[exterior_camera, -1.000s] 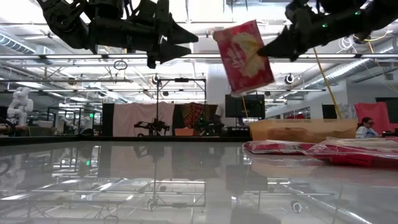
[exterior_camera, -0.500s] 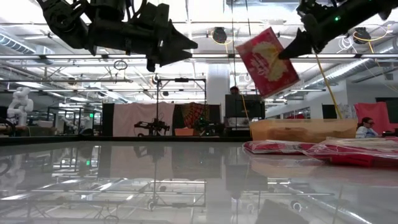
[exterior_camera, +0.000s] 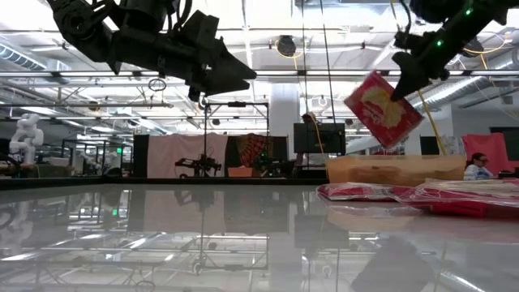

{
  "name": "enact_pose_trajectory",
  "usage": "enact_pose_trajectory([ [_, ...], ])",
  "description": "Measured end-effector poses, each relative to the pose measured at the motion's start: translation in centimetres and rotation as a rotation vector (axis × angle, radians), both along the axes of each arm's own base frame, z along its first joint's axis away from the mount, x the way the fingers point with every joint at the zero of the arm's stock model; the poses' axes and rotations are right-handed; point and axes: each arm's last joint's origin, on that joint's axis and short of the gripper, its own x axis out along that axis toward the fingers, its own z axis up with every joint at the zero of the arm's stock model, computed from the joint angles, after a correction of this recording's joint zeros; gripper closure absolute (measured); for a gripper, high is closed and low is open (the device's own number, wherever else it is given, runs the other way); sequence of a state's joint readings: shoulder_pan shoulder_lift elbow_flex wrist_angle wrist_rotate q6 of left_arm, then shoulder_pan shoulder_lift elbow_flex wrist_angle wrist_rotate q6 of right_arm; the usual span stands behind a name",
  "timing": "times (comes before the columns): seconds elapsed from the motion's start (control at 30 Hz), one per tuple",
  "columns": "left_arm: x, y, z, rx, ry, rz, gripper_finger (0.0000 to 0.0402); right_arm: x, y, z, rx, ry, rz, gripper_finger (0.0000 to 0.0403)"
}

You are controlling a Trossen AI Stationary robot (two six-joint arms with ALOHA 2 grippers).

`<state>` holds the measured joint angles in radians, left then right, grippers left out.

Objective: Sort popcorn bags into baskets
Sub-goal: Put the red popcorn bag into the orange bin

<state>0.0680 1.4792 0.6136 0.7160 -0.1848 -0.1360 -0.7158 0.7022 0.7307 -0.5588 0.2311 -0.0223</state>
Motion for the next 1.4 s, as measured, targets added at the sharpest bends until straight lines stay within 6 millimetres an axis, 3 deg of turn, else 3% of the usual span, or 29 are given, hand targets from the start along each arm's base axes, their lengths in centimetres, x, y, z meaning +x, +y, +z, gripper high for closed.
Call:
enact_pose_trajectory([
  [0.3, 0.0, -0.9, -0.3, 0.010, 0.029, -0.034, 0.0204, -1.0, -1.6, -1.7, 0.189, 0.034, -0.101, 0.0399],
  [0.7, 0.0, -1.0, -0.5, 0.033, 0.065, -0.041, 0.0211, -1.9, -2.8, -2.3, 0.245, 0.063, -0.189, 0.0396],
  [1.1, 0.0, -1.0, -0.5, 0.029, 0.063, -0.041, 0.0215, -1.5, -3.1, -2.9, 0.241, 0.135, -0.226, 0.0339],
  [1.4, 0.0, -1.0, -0.5, 0.023, 0.061, -0.041, 0.0215, 0.1, -3.5, -4.3, 0.209, 0.296, -0.314, 0.0332],
])
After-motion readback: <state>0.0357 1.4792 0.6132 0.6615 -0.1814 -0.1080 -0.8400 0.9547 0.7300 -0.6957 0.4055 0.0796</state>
